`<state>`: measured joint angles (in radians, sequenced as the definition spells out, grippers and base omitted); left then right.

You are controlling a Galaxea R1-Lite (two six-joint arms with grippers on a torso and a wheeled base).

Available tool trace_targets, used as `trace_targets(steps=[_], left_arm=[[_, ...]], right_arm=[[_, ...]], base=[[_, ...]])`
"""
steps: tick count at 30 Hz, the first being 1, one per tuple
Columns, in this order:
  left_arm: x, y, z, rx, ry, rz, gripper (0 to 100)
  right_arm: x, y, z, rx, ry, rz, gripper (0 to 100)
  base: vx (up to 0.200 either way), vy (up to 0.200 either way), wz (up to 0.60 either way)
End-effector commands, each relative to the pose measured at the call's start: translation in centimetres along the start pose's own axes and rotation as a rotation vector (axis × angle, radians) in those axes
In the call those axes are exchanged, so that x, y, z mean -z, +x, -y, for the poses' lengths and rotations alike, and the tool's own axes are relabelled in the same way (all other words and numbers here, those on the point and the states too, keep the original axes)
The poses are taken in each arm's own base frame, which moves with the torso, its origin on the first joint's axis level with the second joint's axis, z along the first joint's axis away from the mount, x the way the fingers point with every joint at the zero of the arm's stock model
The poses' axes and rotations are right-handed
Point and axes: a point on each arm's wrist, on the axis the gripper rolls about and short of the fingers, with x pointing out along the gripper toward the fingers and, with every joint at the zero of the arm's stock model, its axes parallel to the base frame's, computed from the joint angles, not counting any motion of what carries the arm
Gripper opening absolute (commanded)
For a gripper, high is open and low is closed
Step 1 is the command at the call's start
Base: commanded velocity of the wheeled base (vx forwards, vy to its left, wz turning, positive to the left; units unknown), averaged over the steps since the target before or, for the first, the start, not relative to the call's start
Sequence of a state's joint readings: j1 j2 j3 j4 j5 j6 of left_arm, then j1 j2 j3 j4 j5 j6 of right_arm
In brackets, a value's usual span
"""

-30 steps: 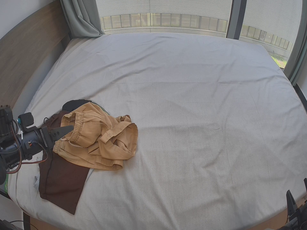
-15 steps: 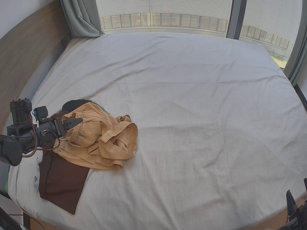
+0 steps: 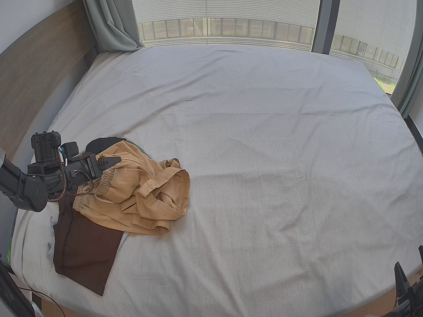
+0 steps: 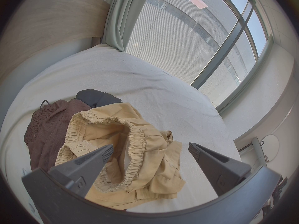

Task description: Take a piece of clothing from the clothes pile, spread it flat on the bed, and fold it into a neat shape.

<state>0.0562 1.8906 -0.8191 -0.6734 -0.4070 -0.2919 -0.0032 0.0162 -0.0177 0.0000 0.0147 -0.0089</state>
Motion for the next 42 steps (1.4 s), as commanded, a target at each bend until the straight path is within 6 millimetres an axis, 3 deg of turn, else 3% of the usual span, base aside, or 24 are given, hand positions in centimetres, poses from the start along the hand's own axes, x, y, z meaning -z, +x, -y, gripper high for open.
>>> trace_targets(steps=[1, 32, 33, 42], left_arm=[[0.2, 1.0, -0.5, -0.001, -0.008, -0.015, 100], [0.4, 3.5, 0.0, 0.063, -0.008, -0.031, 100], [0.5, 3.5, -0.1, 0.062, -0.01, -0.035, 0], [0.9, 3.9, -0.4, 0.112, -0.022, -0.066, 0]], right_arm=[[0.5, 0.1, 0.0, 0.001, 0.0, -0.011, 100], [0.5, 0.1, 0.0, -0.001, 0.0, -0.011, 100], [0.4, 0.1, 0.0, -0.001, 0.0, -0.009, 100], [0.4, 0.1, 0.0, -0.001, 0.001, -0.009, 100]], base=[[0.0, 0.0, 0.0], [0.0, 0.0, 0.0], [0.0, 0.0, 0.0], [0.0, 0.0, 0.0]])
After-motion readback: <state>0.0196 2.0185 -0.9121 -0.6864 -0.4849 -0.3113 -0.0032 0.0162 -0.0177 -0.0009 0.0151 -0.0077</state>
